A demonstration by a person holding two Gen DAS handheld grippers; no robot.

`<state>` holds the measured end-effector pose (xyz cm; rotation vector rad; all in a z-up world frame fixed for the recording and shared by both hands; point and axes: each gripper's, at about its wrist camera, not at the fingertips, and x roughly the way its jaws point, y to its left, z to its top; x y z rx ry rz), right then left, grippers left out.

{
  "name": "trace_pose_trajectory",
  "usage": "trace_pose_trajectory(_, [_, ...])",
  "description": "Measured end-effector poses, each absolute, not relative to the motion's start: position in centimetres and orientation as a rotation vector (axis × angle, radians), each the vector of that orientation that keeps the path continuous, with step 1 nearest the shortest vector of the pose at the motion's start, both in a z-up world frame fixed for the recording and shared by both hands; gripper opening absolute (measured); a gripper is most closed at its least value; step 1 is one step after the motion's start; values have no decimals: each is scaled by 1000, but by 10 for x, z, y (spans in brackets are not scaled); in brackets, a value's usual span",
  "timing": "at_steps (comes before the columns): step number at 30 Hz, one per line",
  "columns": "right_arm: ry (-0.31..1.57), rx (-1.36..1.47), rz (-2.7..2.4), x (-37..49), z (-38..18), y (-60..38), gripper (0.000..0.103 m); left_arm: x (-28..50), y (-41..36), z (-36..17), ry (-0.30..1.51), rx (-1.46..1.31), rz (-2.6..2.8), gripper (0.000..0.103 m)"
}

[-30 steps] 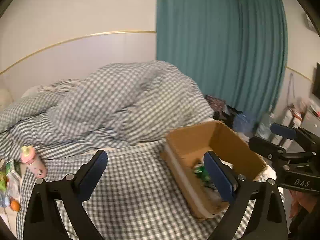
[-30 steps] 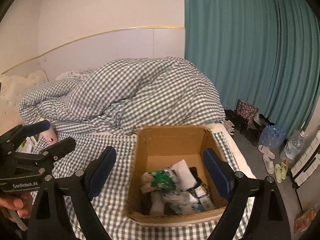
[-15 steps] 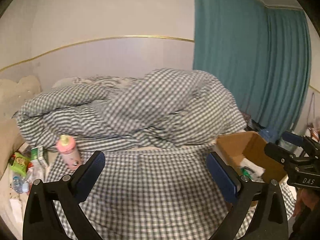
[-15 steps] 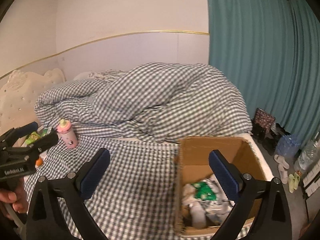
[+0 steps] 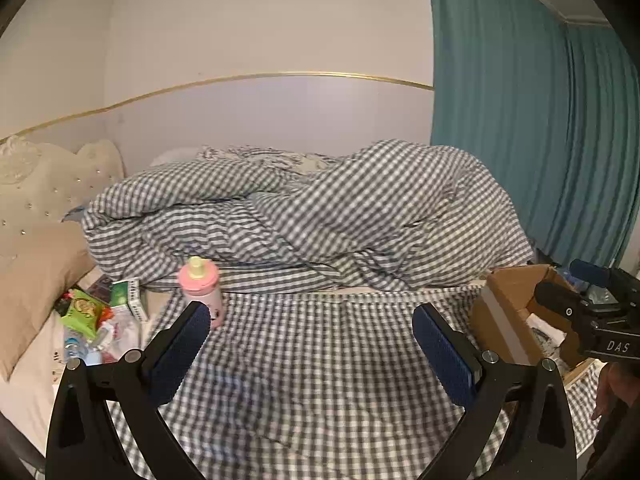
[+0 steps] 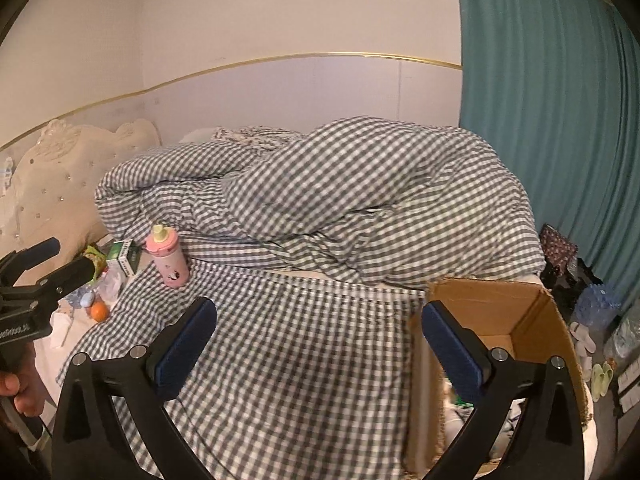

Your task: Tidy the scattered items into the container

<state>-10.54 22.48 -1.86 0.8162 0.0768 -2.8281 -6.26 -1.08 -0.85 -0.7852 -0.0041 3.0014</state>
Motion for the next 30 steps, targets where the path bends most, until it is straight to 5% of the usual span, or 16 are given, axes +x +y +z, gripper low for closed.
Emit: trace_pose_trajectory(30, [97, 821, -2786, -75, -23, 196, 103, -40, -29, -12, -60, -830, 3032, 103])
